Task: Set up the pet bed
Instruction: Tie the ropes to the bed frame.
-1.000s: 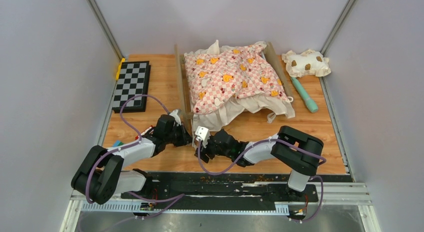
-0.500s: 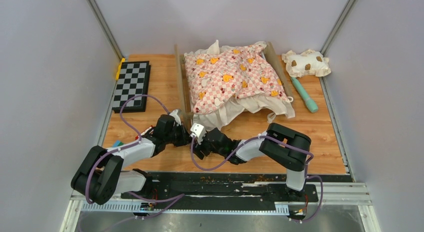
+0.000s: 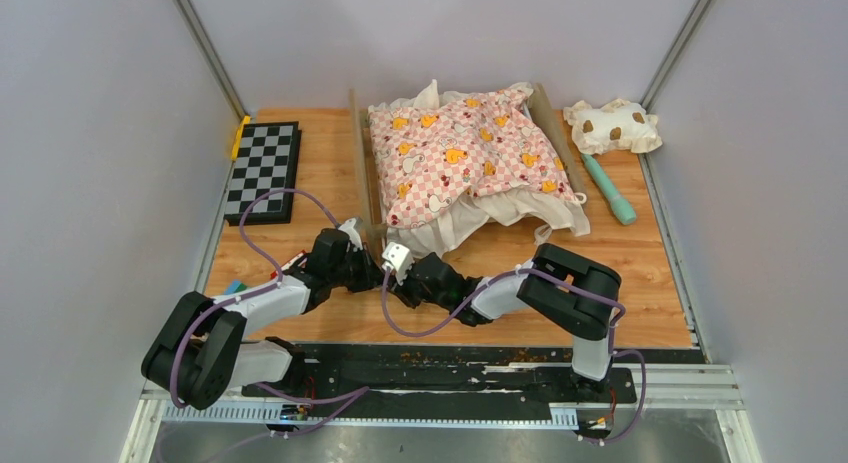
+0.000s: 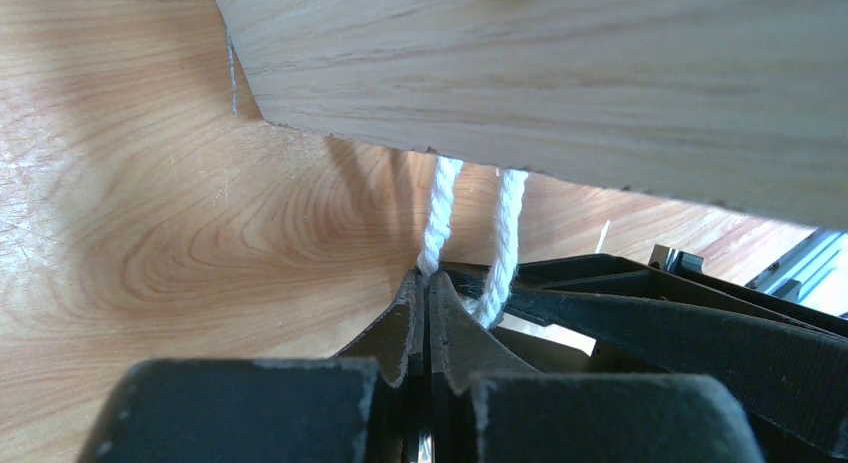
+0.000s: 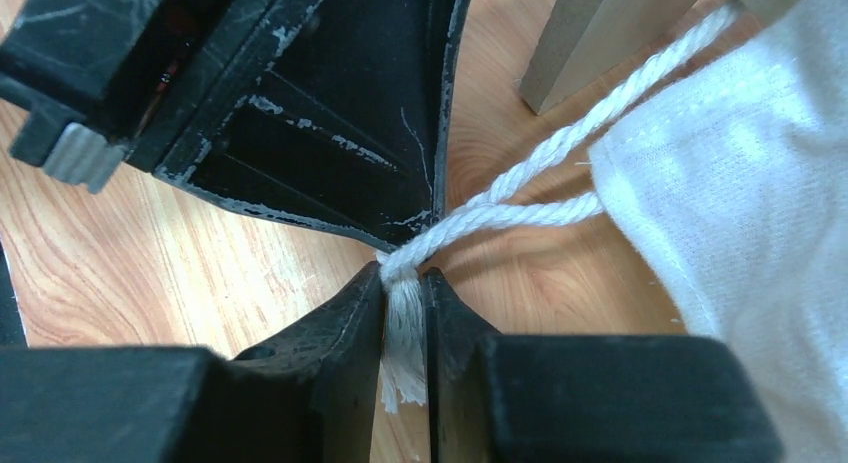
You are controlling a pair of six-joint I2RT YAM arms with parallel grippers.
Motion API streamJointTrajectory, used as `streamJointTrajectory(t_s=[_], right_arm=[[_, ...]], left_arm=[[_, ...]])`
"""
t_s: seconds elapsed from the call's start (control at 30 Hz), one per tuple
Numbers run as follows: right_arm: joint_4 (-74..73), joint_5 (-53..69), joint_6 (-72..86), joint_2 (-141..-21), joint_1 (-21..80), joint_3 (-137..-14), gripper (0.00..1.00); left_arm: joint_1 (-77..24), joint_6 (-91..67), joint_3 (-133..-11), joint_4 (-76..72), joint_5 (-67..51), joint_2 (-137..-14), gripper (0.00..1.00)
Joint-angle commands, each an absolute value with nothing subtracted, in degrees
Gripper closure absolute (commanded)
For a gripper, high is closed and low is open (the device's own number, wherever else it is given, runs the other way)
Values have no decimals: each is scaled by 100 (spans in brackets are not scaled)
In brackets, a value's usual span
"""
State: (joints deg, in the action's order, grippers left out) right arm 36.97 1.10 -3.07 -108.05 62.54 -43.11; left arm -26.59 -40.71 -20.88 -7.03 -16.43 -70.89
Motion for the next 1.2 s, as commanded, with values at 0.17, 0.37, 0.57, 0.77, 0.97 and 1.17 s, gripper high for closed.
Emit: streamJointTrajectory(t_s=[0.17, 0.37, 0.57, 0.77, 0.97, 1.17], right_arm=[[3716, 681, -327, -10840, 6231, -4154, 53], [3361, 723, -569, -10752, 6234, -4158, 60], [3043, 714, -589, -10706, 6229, -4262, 79], [3047, 844, -532, -10618, 6242, -4176, 70], [2933, 858, -511, -10652, 6234, -4244, 81], [2918, 863, -510, -10678, 6230, -4267, 95]], left_arm=[[-2707, -3959, -2083, -850, -1873, -7014, 100], [-2707, -3949, -2087, -837, -1866, -7019, 100], [-2707, -3941, -2107, -827, -1872, -7017, 100], [-2707, -3933, -2125, -800, -1872, -7030, 100], [-2707, -3932, -2123, -774, -1864, -6976, 100], [-2707, -3929, -2127, -745, -1854, -6962, 100]])
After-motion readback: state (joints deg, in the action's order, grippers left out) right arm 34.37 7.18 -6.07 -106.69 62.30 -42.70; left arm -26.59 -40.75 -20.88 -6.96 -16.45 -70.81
